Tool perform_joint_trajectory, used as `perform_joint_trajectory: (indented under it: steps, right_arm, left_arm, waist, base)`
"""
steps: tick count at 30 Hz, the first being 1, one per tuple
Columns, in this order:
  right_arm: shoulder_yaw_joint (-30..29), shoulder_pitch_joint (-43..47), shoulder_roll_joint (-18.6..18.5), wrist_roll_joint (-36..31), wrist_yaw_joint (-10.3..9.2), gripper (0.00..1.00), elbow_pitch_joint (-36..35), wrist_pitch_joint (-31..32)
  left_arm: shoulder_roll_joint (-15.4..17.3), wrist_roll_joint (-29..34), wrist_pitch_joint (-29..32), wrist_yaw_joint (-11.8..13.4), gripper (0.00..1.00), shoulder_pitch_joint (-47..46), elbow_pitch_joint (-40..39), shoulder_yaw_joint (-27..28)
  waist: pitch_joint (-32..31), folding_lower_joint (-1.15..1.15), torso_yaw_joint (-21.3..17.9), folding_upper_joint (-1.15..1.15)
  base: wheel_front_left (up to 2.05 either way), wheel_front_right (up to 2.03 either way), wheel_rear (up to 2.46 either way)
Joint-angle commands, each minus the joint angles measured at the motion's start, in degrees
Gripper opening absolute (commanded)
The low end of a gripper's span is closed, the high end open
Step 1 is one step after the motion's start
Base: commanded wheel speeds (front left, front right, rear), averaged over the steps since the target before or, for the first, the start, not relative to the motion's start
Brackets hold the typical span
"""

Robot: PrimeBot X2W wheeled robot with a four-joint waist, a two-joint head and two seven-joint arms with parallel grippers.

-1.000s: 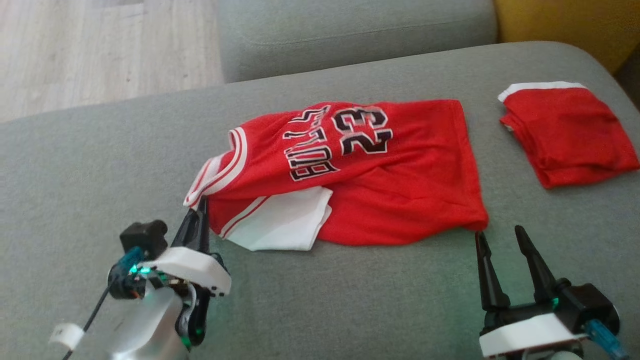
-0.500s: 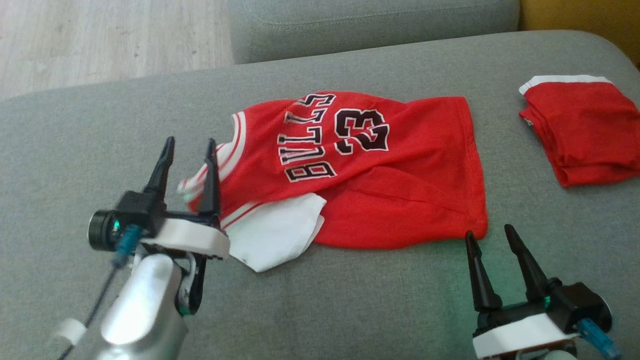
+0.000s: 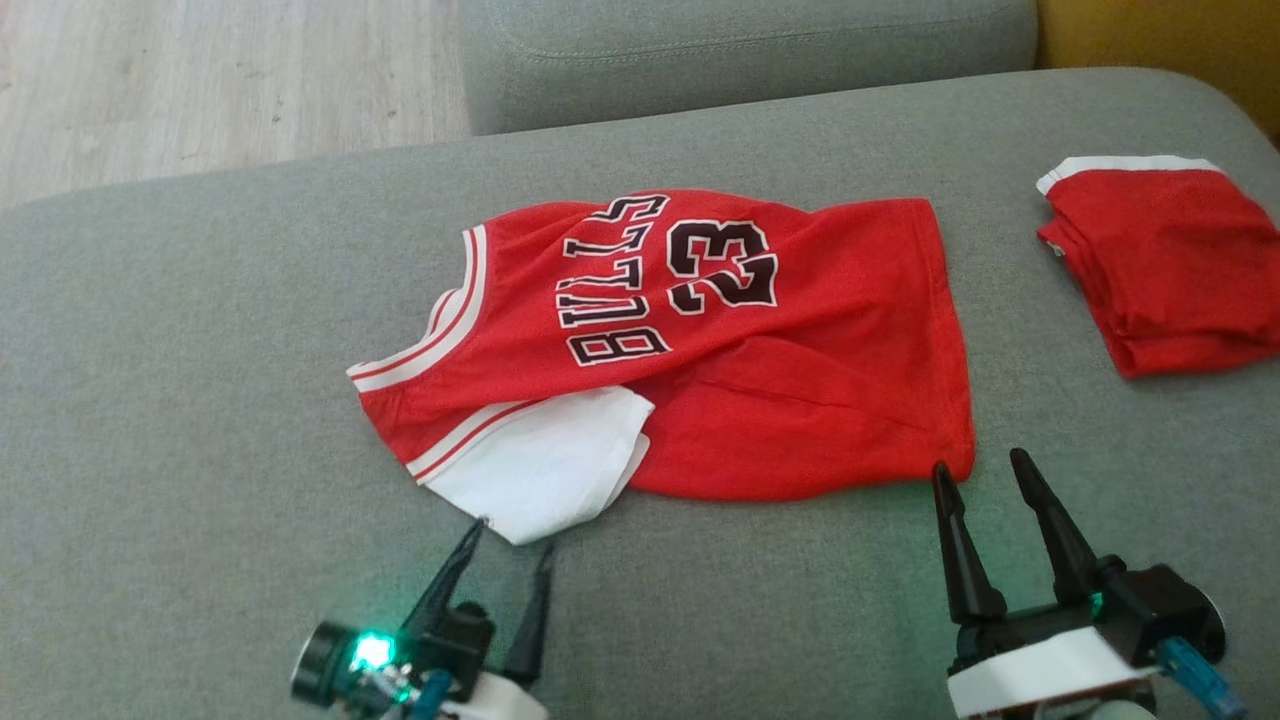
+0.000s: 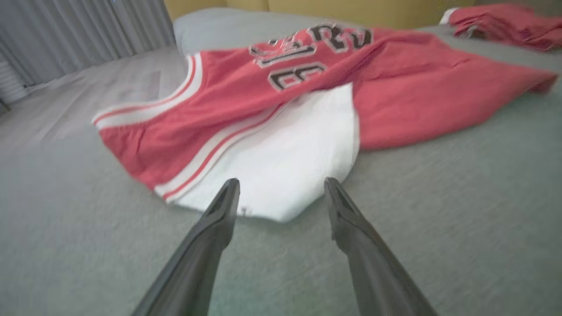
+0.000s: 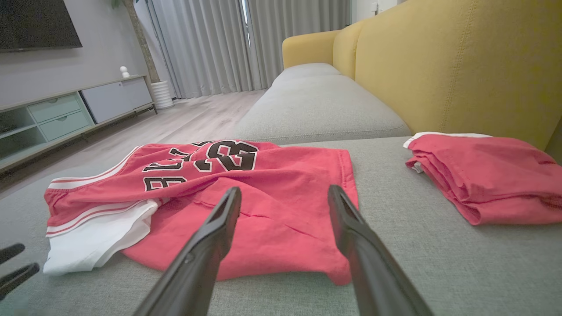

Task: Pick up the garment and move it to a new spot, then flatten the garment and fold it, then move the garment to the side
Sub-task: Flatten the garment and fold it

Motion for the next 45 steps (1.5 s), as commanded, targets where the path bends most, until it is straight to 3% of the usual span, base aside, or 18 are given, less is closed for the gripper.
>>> perform_joint_trajectory:
  steps: [1, 4, 8, 10, 15, 19, 24, 33, 35, 37, 40, 41, 45]
  right_arm:
    - [1.56, -1.65, -0.84, 0.52, 0.37, 1.0, -1.85, -0.62]
    - [1.92, -1.75, -1.19, 0.61, 0.37, 1.0, -1.88, -0.62]
    - [2.19, -2.26, -1.8, 0.78, 0.37, 1.0, -1.98, -0.62]
    - [2.16, -2.35, -2.02, 0.87, 0.37, 1.0, -1.99, -0.62]
    - [2.24, -2.13, -2.5, 0.91, 0.37, 1.0, -1.68, -0.62]
    - [2.1, -1.97, -2.73, 0.82, 0.37, 1.0, -1.67, -0.62]
    - [1.99, -1.83, -2.61, 0.68, 0.37, 1.0, -1.6, -0.62]
    - [2.5, -1.82, -2.47, 0.72, 0.37, 1.0, -1.62, -0.62]
    - [2.49, -1.82, -2.63, 0.68, 0.37, 1.0, -1.71, -0.62]
    - [2.46, -1.81, -2.72, 0.67, 0.37, 1.0, -1.74, -0.62]
    - [2.33, -1.72, -2.93, 0.61, 0.37, 1.0, -1.7, -0.62]
    - [2.31, -1.71, -2.95, 0.58, 0.37, 1.0, -1.67, -0.62]
    - [2.13, -1.57, -2.85, 0.52, 0.37, 1.0, -1.56, -0.62]
  left_arm:
    - [-0.07, -0.75, -0.22, 1.06, 1.0, -2.85, 1.8, 2.89]
    - [-1.5, -3.41, -0.18, 0.01, 1.0, -4.4, 7.92, 3.97]
    - [-3.11, -7.55, 1.93, -5.57, 1.0, -7.21, 17.12, 3.51]
    - [-3.44, -7.8, 1.01, -6.7, 1.0, -8.76, 18.77, 3.16]
    - [-3.95, -6.88, -0.21, -9.65, 1.0, -11.09, 20.07, 1.31]
    - [-4.32, -7.01, -0.28, -12.59, 1.0, -10.14, 16.48, -0.4]
    - [-4.35, -6.12, -0.29, -13.36, 1.0, -8.52, 13.48, -0.63]
    - [-4.3, -5.9, -0.3, -13.84, 0.99, -8.8, 16.34, 0.26]
    - [-4.36, -6.04, -0.3, -13.87, 0.77, -9.11, 16.45, 0.68]
    - [-4.39, -6.08, -0.3, -13.88, 0.71, -9.22, 16.49, 0.86]
    - [-4.46, -5.99, -0.3, -13.9, 0.25, -9.37, 16.42, 1.22]
    - [-4.48, -5.94, -0.3, -13.92, 0.0, -9.35, 16.37, 1.31]
    - [-4.54, -5.8, -0.3, -14.06, 0.0, -9.05, 16.61, 1.35]
  waist:
    - [0.07, 0.0, 0.0, 0.0]
    - [0.41, 0.0, -0.19, 0.0]
    - [1.12, 0.0, -0.73, 0.0]
    - [1.3, 0.0, -0.83, 0.0]
    - [1.0, 0.0, -0.99, 0.0]
    - [0.46, 0.0, -1.03, 0.0]
    - [-0.32, 0.0, -0.95, 0.0]
    - [-1.05, 0.0, -1.52, 0.0]
    - [-1.07, 0.0, -1.73, 0.0]
    - [-1.07, 0.0, -1.83, 0.0]
    - [-1.13, 0.0, -2.09, 0.0]
    - [-1.16, 0.0, -2.17, 0.0]
    - [-1.49, 0.0, -2.25, 0.0]
  base:
    - [0.0, 0.0, 0.0]
    - [0.0, 0.0, 0.0]
    - [0.0, 0.0, 0.0]
    - [0.0, 0.0, 0.0]
    - [0.0, 0.0, 0.0]
    - [0.0, 0.0, 0.0]
    - [0.0, 0.0, 0.0]
    - [0.0, 0.0, 0.0]
    - [0.0, 0.0, 0.0]
    - [0.0, 0.0, 0.0]
    - [0.0, 0.0, 0.0]
    - [0.0, 0.0, 0.0]
    - [0.0, 0.0, 0.0]
